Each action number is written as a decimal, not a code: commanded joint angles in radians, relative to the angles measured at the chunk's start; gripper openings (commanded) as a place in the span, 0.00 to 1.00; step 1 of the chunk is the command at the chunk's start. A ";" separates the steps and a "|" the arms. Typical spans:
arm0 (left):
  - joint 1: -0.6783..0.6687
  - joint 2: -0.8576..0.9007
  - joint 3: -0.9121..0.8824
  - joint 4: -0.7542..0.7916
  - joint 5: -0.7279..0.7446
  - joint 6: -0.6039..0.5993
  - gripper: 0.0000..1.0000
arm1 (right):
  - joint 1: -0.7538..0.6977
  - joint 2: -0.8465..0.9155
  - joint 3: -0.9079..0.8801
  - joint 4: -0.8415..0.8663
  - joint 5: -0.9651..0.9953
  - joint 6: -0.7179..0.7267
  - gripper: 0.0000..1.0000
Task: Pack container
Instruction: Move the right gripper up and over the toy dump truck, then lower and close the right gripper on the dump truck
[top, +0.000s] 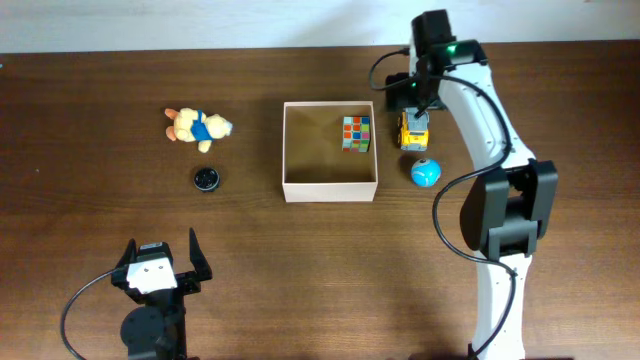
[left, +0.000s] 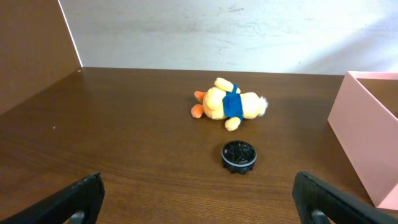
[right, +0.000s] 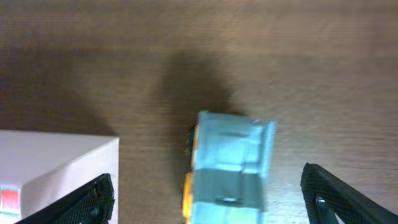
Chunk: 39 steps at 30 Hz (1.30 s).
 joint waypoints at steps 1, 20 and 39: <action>-0.004 0.001 -0.007 0.006 -0.011 -0.006 0.99 | 0.006 0.018 -0.054 0.003 -0.002 -0.007 0.85; -0.004 0.001 -0.007 0.006 -0.011 -0.006 0.99 | 0.004 0.018 -0.125 0.041 0.029 0.050 0.70; -0.004 0.001 -0.007 0.006 -0.011 -0.006 0.99 | 0.003 0.018 -0.125 0.045 0.105 0.095 0.55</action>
